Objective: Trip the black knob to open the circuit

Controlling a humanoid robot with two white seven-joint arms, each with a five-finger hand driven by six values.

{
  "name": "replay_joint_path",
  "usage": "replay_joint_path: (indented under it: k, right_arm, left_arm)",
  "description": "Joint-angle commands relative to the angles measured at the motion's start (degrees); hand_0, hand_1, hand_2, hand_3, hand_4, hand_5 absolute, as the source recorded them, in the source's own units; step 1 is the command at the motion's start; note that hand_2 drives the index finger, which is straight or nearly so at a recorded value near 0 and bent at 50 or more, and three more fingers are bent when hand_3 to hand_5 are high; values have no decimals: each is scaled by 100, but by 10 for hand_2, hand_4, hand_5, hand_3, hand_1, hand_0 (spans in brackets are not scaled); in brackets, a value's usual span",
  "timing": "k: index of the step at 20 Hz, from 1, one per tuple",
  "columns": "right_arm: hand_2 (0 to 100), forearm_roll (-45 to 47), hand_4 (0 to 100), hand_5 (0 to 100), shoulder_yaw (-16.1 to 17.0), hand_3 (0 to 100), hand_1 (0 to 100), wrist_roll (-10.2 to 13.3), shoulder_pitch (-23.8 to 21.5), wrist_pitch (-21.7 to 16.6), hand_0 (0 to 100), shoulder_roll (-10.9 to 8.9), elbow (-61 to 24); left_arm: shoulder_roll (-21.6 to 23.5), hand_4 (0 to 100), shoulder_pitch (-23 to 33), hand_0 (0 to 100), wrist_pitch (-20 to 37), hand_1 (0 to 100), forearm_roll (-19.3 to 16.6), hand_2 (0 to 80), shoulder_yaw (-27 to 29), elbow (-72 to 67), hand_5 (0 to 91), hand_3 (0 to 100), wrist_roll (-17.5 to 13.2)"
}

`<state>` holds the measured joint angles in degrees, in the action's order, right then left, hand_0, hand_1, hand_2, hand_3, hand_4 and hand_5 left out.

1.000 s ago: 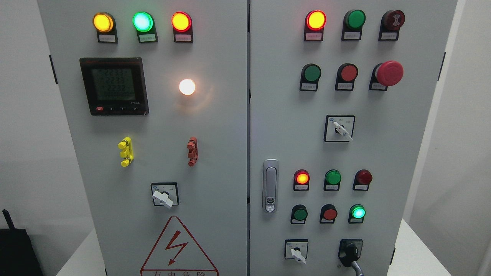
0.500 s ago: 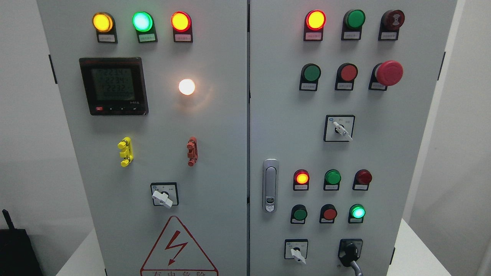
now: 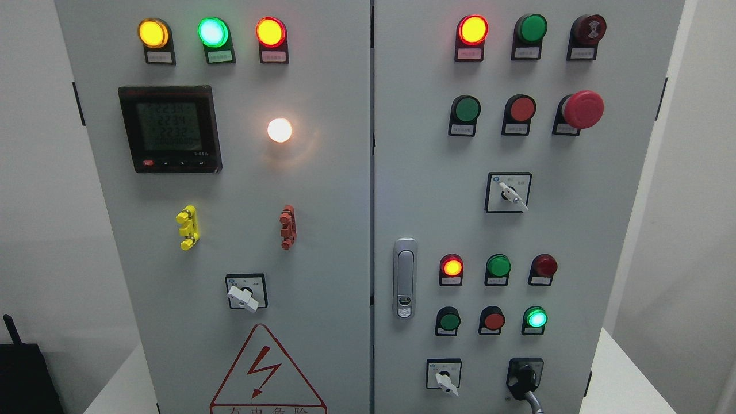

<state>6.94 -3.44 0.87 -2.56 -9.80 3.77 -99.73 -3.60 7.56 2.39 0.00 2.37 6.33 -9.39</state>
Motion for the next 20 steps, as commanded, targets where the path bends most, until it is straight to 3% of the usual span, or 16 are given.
replay_joint_path:
  k: [1,20]
  right_arm:
    - [0,1,1000,1000,1,1000,0,-52,-7,-5,0,-8,6]
    - [0,18,1000,1000,98,1000,0,-43,-16,4,0,-34,24]
  left_arm:
    - [0,0,0,120,-11,389,-132,0,0,0,0,0,-1]
    - [0,0,0,120,-20,389,-132,0,0,0,0,0,-1]
